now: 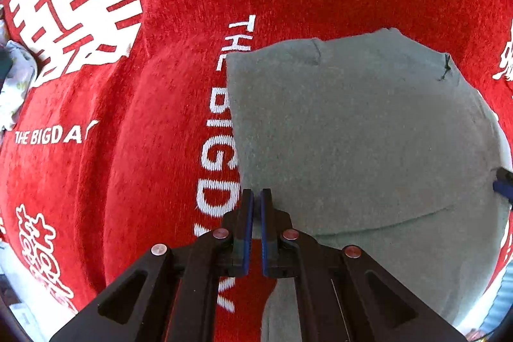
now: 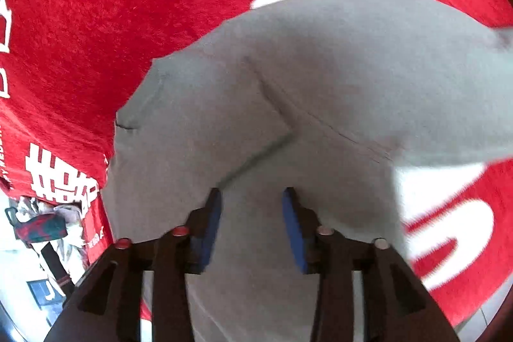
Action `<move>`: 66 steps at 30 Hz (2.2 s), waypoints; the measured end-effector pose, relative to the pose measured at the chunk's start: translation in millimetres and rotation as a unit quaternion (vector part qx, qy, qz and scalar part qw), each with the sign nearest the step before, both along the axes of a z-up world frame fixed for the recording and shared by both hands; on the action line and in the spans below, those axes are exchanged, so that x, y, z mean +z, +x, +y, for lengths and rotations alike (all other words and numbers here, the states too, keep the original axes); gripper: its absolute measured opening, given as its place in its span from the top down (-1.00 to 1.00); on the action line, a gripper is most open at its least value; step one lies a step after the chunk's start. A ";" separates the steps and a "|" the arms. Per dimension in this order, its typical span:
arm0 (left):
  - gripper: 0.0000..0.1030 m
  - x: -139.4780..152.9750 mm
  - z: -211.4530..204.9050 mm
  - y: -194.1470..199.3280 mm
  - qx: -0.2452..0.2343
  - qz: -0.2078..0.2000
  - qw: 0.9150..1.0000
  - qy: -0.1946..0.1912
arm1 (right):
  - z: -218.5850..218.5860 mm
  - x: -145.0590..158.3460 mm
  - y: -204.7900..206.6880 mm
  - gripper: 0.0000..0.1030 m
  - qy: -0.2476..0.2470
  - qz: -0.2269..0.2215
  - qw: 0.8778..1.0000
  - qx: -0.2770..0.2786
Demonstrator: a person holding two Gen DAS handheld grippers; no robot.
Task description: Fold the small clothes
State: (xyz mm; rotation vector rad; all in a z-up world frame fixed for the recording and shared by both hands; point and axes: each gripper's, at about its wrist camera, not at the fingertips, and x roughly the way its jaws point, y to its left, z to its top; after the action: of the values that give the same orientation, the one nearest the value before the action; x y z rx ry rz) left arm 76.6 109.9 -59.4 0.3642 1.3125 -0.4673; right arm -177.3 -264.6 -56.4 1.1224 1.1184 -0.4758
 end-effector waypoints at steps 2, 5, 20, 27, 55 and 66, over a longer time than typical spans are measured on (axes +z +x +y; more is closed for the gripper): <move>0.91 7.1 -4.8 -6.5 0.000 0.000 1.000 -0.001 | -5.0 3.1 -14.5 -0.22 0.003 -0.004 1.000 -0.008; 0.91 16.8 -18.8 -19.5 -0.003 -0.003 1.000 -0.010 | -15.4 7.4 -35.1 -0.25 0.011 -0.010 0.999 -0.029; -0.98 31.4 -144.5 -104.1 -0.083 -0.024 0.996 0.009 | -115.6 -6.1 -192.1 -0.57 0.024 -0.030 0.970 -0.239; -0.98 23.2 -201.2 -121.0 -0.086 -0.007 0.996 0.019 | -154.7 -42.5 -242.4 -0.57 0.075 -0.080 0.937 -0.332; -0.98 37.4 -174.6 -97.5 -0.032 0.013 0.999 -0.027 | -107.9 92.2 8.0 0.84 -0.037 -0.219 0.973 0.057; -0.98 28.5 -90.5 -58.8 0.045 0.006 0.999 -0.020 | 24.4 -7.9 115.9 0.06 0.012 -0.066 0.980 0.189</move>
State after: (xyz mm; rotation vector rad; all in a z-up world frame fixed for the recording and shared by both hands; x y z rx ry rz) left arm 17.8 19.4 -30.9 0.2675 1.3235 -0.4209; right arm -61.3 -240.2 -64.4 0.9191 1.1886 -0.0896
